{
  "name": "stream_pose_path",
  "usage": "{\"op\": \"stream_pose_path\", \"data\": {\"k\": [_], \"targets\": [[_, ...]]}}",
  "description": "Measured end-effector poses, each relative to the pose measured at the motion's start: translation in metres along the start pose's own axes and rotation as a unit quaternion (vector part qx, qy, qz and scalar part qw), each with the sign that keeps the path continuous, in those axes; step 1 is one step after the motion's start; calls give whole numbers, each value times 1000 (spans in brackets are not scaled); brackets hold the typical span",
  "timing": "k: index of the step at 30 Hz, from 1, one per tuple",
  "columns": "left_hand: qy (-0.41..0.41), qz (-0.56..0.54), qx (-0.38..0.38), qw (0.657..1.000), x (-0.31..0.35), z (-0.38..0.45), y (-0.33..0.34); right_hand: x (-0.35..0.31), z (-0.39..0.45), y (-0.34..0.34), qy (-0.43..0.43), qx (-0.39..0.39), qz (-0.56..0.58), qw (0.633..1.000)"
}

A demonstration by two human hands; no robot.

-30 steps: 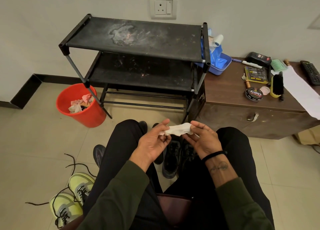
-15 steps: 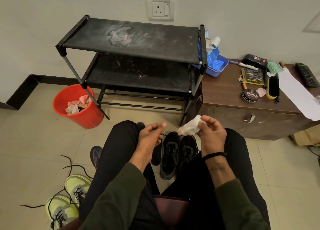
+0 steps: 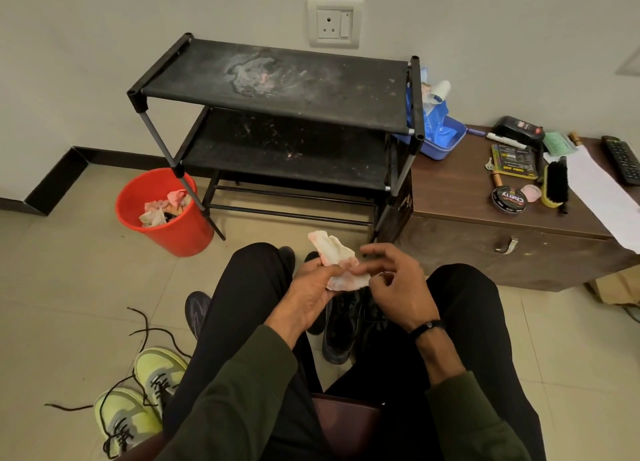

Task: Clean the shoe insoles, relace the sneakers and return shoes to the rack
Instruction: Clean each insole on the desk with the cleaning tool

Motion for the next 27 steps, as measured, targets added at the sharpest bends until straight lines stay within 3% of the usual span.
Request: {"op": "stream_pose_path", "data": {"k": [4, 13, 21, 27], "targets": [[-9, 18, -30, 999, -2, -1, 7, 19, 2, -25, 49, 124, 69, 989], [-10, 197, -56, 979, -9, -9, 17, 47, 8, -5, 106, 45, 74, 991], [-53, -42, 13, 998, -10, 2, -3, 76, 6, -4, 205, 84, 292, 931], [-8, 12, 24, 1000, -2, 2, -8, 74, 5, -5, 195, 86, 305, 928]]}}
Point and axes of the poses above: each hand's wrist, its own z-axis towards the middle knuckle, its own y-axis out of the palm, x = y × z, the point moved 10 cm from there along z, towards the middle knuckle, and after that the axes turned 2 degrees about z, right-handed, at the moved point
